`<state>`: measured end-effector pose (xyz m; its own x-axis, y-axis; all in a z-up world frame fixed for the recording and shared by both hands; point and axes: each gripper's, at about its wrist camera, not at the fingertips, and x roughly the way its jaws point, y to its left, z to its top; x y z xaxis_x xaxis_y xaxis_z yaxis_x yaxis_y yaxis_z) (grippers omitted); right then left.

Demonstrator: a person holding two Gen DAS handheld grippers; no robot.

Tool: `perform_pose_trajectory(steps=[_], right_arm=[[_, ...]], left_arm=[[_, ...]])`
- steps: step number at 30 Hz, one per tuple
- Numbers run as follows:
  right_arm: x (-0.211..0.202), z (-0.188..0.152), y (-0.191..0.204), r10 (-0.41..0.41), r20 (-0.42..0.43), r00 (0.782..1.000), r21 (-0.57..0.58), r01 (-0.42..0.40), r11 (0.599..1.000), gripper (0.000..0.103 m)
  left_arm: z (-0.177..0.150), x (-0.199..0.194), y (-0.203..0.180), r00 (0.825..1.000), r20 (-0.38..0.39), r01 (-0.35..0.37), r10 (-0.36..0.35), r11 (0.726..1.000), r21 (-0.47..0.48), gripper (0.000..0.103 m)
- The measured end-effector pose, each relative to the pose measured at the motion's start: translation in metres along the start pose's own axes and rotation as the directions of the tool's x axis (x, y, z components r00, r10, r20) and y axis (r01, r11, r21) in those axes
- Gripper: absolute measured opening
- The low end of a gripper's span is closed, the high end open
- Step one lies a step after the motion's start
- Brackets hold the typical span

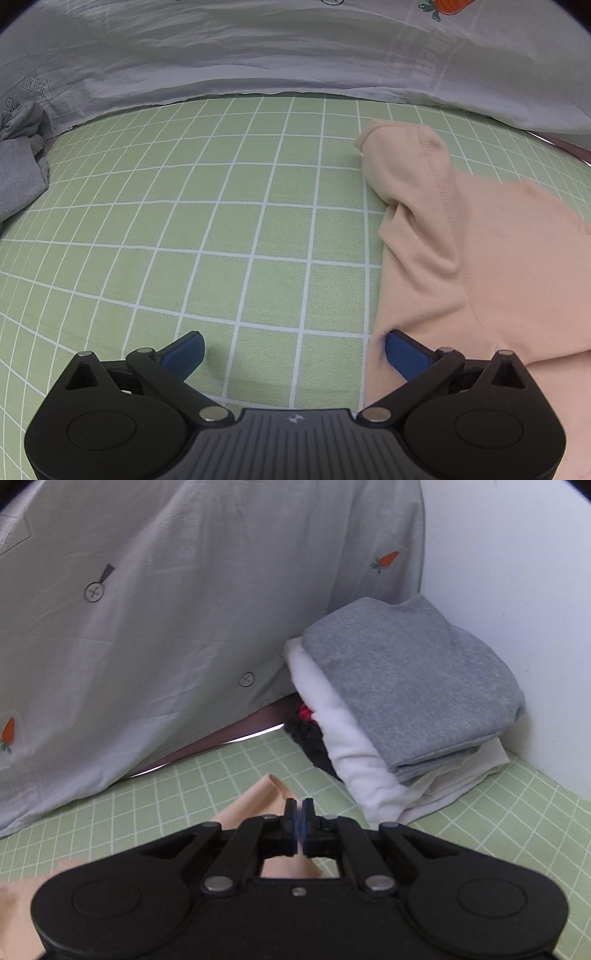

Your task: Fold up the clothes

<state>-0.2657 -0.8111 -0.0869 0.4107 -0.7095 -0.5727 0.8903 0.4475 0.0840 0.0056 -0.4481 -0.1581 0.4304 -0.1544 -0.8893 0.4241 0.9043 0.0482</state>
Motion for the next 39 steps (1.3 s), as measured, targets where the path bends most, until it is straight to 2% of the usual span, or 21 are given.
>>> perform_pose_trajectory(steps=[6, 7, 9, 10, 14, 16, 20, 25, 26, 27, 28, 30, 32, 35, 38, 39], right_arm=[[0.023, -0.026, -0.009, -0.041, -0.152, 0.988, -0.007, 0.041, 0.999, 0.005], [0.023, -0.030, -0.010, -0.042, -0.164, 0.986, 0.007, 0.043, 0.999, 0.016], [0.023, -0.038, -0.013, -0.042, -0.184, 0.982, 0.039, 0.050, 0.998, 0.032], [0.023, -0.041, -0.014, -0.041, -0.193, 0.980, 0.052, 0.052, 0.997, 0.034], [0.023, -0.054, -0.013, -0.040, -0.227, 0.973, 0.061, 0.056, 0.997, 0.037], [0.025, -0.060, -0.011, -0.040, -0.242, 0.969, 0.059, 0.056, 0.997, 0.037], [0.027, -0.067, -0.007, -0.032, -0.262, 0.964, 0.078, 0.054, 0.996, 0.037], [0.031, -0.068, -0.002, -0.036, -0.268, 0.963, 0.058, 0.054, 0.997, 0.036], [0.031, -0.069, -0.001, -0.040, -0.268, 0.962, 0.047, 0.055, 0.997, 0.036], [0.032, -0.069, 0.000, -0.045, -0.267, 0.963, 0.033, 0.056, 0.998, 0.037], [0.032, -0.069, 0.001, -0.049, -0.265, 0.963, 0.019, 0.056, 0.998, 0.037], [0.032, -0.070, 0.004, -0.062, -0.262, 0.963, -0.017, 0.059, 0.998, 0.036], [0.032, -0.071, 0.007, -0.070, -0.257, 0.964, -0.052, 0.058, 0.997, 0.035], [0.032, -0.072, 0.007, -0.068, -0.251, 0.966, -0.060, 0.055, 0.997, 0.035], [0.033, -0.071, 0.007, -0.070, -0.255, 0.964, -0.059, 0.057, 0.997, 0.036], [0.033, -0.070, 0.007, -0.069, -0.256, 0.964, -0.057, 0.056, 0.997, 0.037]], left_arm=[[0.005, 0.003, 0.007, 0.999, -0.046, 0.026, -0.027, 0.999, -0.032, 0.103], [0.007, 0.003, 0.008, 0.998, -0.046, 0.031, -0.033, 0.999, -0.036, 0.103], [0.014, 0.000, 0.011, 0.998, -0.022, 0.053, -0.054, 0.997, -0.057, 0.103], [0.018, -0.002, 0.013, 0.998, -0.009, 0.065, -0.065, 0.996, -0.068, 0.103], [0.043, -0.007, 0.023, 0.985, 0.061, 0.169, -0.163, 0.977, -0.133, 0.101], [0.054, 0.000, 0.023, 0.972, 0.073, 0.231, -0.222, 0.960, -0.158, 0.095], [0.079, 0.014, 0.022, 0.939, 0.091, 0.342, -0.330, 0.918, -0.202, 0.075], [0.102, 0.042, 0.015, 0.914, 0.072, 0.404, -0.399, 0.887, -0.221, 0.050], [0.105, 0.047, 0.015, 0.910, 0.069, 0.414, -0.409, 0.883, -0.223, 0.036], [0.109, 0.050, 0.016, 0.905, 0.068, 0.424, -0.420, 0.878, -0.221, 0.011], [0.113, 0.053, 0.015, 0.899, 0.068, 0.436, -0.432, 0.875, -0.209, 0.008], [0.121, 0.055, 0.011, 0.901, 0.078, 0.434, -0.427, 0.888, -0.153, 0.007], [0.126, 0.057, 0.007, 0.911, 0.078, 0.412, -0.405, 0.905, -0.105, 0.008], [0.126, 0.065, 0.002, 0.925, 0.069, 0.377, -0.373, 0.922, -0.084, 0.009], [0.124, 0.064, -0.002, 0.932, 0.076, 0.358, -0.353, 0.932, -0.063, 0.015], [0.123, 0.062, -0.004, 0.940, 0.074, 0.337, -0.333, 0.941, -0.044, 0.028]])
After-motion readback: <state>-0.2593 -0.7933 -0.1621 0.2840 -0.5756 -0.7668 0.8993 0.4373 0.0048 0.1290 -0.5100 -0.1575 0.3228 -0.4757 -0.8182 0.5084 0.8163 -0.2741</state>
